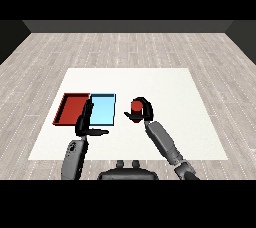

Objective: Pick the red can and put it in the red box

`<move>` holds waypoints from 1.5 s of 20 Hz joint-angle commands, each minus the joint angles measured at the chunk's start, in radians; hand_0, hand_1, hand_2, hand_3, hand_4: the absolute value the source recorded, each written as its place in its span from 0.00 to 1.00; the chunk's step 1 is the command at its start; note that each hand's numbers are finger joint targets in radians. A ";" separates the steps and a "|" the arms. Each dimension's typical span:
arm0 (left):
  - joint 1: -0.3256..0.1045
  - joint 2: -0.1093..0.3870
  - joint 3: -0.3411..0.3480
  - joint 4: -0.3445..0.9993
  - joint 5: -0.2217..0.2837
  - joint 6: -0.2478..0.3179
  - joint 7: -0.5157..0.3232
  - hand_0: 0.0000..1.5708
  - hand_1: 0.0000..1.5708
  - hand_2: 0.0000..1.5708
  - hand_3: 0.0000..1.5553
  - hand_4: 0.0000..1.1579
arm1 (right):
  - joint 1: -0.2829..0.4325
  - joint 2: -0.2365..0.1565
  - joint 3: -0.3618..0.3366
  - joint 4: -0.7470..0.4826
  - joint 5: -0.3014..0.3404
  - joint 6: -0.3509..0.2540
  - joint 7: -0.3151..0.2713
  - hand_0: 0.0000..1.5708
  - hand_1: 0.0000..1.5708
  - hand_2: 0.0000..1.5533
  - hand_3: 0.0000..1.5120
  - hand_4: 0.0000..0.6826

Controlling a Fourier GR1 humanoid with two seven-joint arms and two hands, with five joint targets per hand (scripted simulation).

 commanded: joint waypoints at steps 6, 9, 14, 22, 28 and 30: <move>-0.062 -0.021 -0.135 0.012 0.000 0.090 0.078 0.00 0.00 0.00 0.00 0.00 | 0.029 0.012 -0.027 -0.111 0.057 0.029 0.037 0.91 0.91 0.93 0.94 0.96; -0.083 -0.021 -0.189 -0.020 0.020 0.115 0.140 0.00 0.00 0.00 0.00 0.00 | 0.047 -0.011 -0.053 -0.131 0.056 0.067 0.044 0.91 0.91 0.93 0.94 0.96; -0.153 -0.021 -0.347 0.088 0.072 0.250 0.105 0.00 0.00 0.00 0.00 0.00 | 0.042 0.013 -0.019 -0.157 0.065 0.043 0.063 0.90 0.90 0.92 0.94 0.96; -0.182 -0.021 -0.472 0.126 0.106 0.343 0.064 0.00 0.00 0.00 0.00 0.00 | 0.083 0.013 -0.010 -0.240 0.107 0.092 0.063 0.88 0.88 0.91 0.93 0.92; -0.201 -0.021 -0.429 0.190 0.073 0.306 0.058 0.00 0.00 0.00 0.00 0.00 | -0.015 0.014 0.085 -0.200 0.029 -0.013 0.096 0.89 0.89 0.92 0.93 0.90; -0.265 -0.021 -0.402 0.208 0.120 0.309 0.095 0.00 0.00 0.00 0.00 0.00 | 0.011 0.014 0.021 -0.187 0.052 0.080 0.071 0.90 0.90 0.92 0.93 0.90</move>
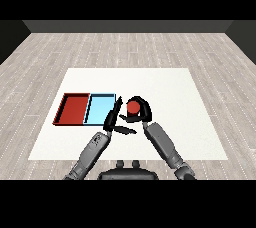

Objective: Pick the red can and put it in the red box

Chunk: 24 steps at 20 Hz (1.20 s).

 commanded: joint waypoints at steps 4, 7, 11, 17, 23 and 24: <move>-0.055 0.002 0.017 0.040 -0.006 0.006 0.066 0.00 0.00 0.00 0.00 0.00 | -0.036 0.001 0.077 -0.128 -0.017 -0.086 0.099 0.91 0.91 0.92 0.93 0.90; -0.176 0.000 -0.016 0.147 0.054 0.052 0.034 0.00 0.00 0.00 0.00 0.00 | -0.053 0.001 0.063 -0.024 -0.004 -0.031 0.006 0.91 0.91 0.92 0.92 0.88; -0.122 0.000 -0.032 0.115 0.024 0.053 0.014 0.00 0.00 0.00 0.00 0.00 | -0.067 0.001 0.099 -0.051 -0.060 -0.082 0.037 0.92 0.92 0.92 0.91 0.89; -0.156 0.000 -0.010 0.140 0.042 0.000 0.039 0.00 0.00 0.00 0.00 0.00 | -0.112 0.001 0.147 0.036 -0.139 -0.110 -0.047 0.93 0.93 0.93 0.92 0.85; -0.097 0.012 -0.053 0.046 -0.054 0.141 0.112 0.49 0.49 0.50 0.00 0.48 | -0.092 0.000 0.152 -0.016 -0.104 -0.111 -0.036 0.96 0.96 0.94 0.93 0.75; -0.173 0.001 -0.062 0.117 -0.012 0.163 0.084 0.46 0.46 0.48 0.16 0.59 | -0.068 0.000 0.157 -0.059 -0.103 -0.115 -0.019 0.97 0.97 0.94 0.93 0.76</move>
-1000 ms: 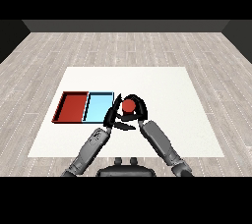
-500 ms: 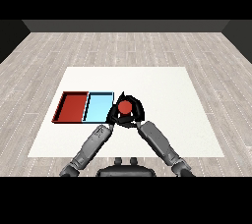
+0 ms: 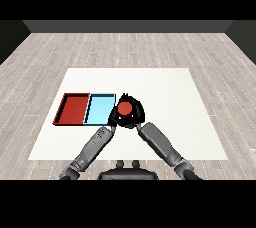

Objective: Pick the red can and put it in the red box

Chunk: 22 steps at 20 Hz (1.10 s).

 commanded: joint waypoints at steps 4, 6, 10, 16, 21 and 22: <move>-0.046 -0.017 -0.076 0.079 0.071 0.082 -0.006 1.00 1.00 0.97 0.91 0.78 | -0.044 0.008 0.035 0.036 -0.055 -0.020 -0.014 0.95 0.95 0.93 0.92 0.76; -0.037 -0.017 -0.045 0.013 0.021 0.078 0.058 1.00 1.00 0.98 0.94 0.84 | 0.072 0.008 0.025 -0.044 0.003 0.026 -0.029 0.94 0.94 0.93 0.92 0.78; -0.105 -0.017 -0.067 0.027 -0.026 0.173 0.134 1.00 1.00 0.94 0.86 0.77 | 0.003 0.008 0.031 -0.016 -0.015 0.009 -0.032 0.94 0.94 0.92 0.92 0.82; -0.007 -0.017 -0.026 0.029 0.002 0.119 0.007 1.00 1.00 0.95 0.89 0.75 | 0.062 0.008 0.031 -0.072 0.035 0.027 -0.008 0.97 0.97 0.94 0.92 0.79; -0.062 -0.016 -0.053 0.073 0.071 0.164 -0.035 1.00 1.00 0.97 0.92 0.78 | 0.034 0.000 -0.014 -0.138 0.051 0.008 0.078 0.96 0.96 0.94 0.92 0.80; -0.114 -0.017 -0.079 0.017 0.056 0.219 0.039 1.00 1.00 0.97 0.92 0.80 | 0.025 0.008 0.016 -0.112 0.038 -0.008 0.046 0.95 0.95 0.94 0.92 0.80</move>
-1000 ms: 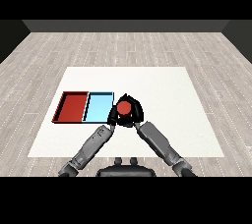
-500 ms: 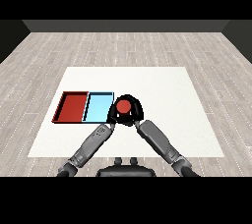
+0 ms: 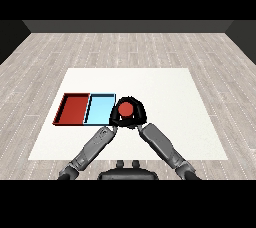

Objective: Pick the red can and put it in the red box

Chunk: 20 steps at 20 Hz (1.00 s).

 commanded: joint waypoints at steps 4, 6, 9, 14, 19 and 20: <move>-0.013 -0.033 -0.003 0.026 0.025 -0.016 -0.020 1.00 1.00 1.00 0.96 0.98 | 0.035 0.021 0.086 0.000 -0.066 0.016 -0.051 0.49 0.49 0.39 0.00 0.00; -0.015 -0.033 -0.004 0.029 0.027 -0.015 -0.022 1.00 1.00 1.00 0.96 0.98 | 0.020 0.021 -0.004 -0.025 -0.017 0.084 -0.014 0.00 0.00 0.00 0.00 0.00; -0.016 -0.033 -0.002 -0.006 -0.003 -0.010 0.017 1.00 1.00 1.00 0.96 0.98 | 0.023 0.021 -0.010 -0.032 -0.012 0.088 -0.007 0.00 0.00 0.00 0.00 0.00; -0.015 -0.034 0.023 0.012 -0.027 -0.026 0.004 1.00 1.00 1.00 0.96 0.99 | 0.031 0.021 -0.025 -0.041 0.039 0.089 -0.020 0.00 0.00 0.00 0.00 0.00; 0.029 -0.018 0.050 0.035 -0.011 -0.078 -0.036 1.00 1.00 1.00 0.96 0.99 | 0.034 -0.010 -0.087 -0.150 0.128 0.039 0.098 0.00 0.00 0.00 0.00 0.00; -0.002 -0.034 0.051 0.037 -0.026 -0.045 0.006 1.00 1.00 1.00 0.95 0.99 | 0.115 -0.030 -0.091 -0.154 0.112 0.092 0.026 0.00 0.00 0.00 0.00 0.00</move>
